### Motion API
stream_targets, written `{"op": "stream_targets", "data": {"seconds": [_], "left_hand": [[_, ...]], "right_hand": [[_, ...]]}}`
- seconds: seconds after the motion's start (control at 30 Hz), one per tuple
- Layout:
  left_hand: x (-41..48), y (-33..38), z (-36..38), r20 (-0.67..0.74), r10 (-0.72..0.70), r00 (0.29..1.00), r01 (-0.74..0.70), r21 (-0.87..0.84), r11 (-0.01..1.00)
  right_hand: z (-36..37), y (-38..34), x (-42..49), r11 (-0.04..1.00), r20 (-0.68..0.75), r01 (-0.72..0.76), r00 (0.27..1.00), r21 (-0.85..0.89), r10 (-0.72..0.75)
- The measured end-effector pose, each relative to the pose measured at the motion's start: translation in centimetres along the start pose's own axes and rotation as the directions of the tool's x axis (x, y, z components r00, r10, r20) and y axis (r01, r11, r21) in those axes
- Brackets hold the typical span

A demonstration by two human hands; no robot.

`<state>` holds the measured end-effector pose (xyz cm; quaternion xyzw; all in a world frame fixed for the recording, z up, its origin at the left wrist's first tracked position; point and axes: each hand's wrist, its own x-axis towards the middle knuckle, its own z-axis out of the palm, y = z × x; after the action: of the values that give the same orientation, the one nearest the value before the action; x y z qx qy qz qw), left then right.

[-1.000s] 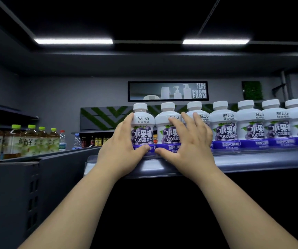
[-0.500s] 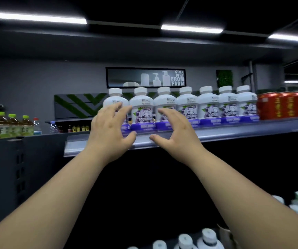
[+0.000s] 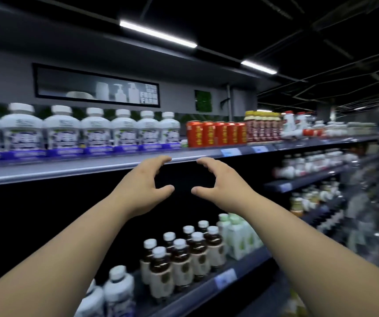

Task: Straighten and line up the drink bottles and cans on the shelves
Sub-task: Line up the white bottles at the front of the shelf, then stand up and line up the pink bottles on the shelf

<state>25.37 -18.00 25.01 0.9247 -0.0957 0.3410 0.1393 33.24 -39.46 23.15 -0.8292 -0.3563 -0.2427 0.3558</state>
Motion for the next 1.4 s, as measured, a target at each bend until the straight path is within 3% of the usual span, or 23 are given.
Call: {"op": "stream_targets", "data": {"seconds": [0.33,0.53,1.1,1.23,1.4], "left_hand": [[7.4,13.3,13.4,0.124,0.085,0.989,-0.046,-0.284,0.958],[12.2,17.3,21.3,0.199,0.150,0.968,-0.077,-0.334,0.940],[31.4,27.0,46.6,0.278,0.347,0.896,-0.193,-0.460,0.867],[34.9,28.7,52.0,0.279,0.316,0.907,-0.176,-0.432,0.885],[38.9,28.3,57.0,0.251,0.163,0.954,-0.080,-0.309,0.948]], "right_hand": [[-13.3,14.1,-6.4,0.973,-0.010,-0.208,0.978,-0.098,0.208],[-15.9,21.9,-7.5,0.947,-0.031,-0.319,0.948,-0.042,0.318],[-23.4,46.8,-3.8,0.863,-0.149,-0.461,0.886,-0.207,0.438],[-24.7,54.6,-2.7,0.875,-0.126,-0.444,0.896,-0.195,0.427],[-25.8,63.9,0.8,0.918,-0.010,-0.366,0.929,-0.151,0.369]]}}
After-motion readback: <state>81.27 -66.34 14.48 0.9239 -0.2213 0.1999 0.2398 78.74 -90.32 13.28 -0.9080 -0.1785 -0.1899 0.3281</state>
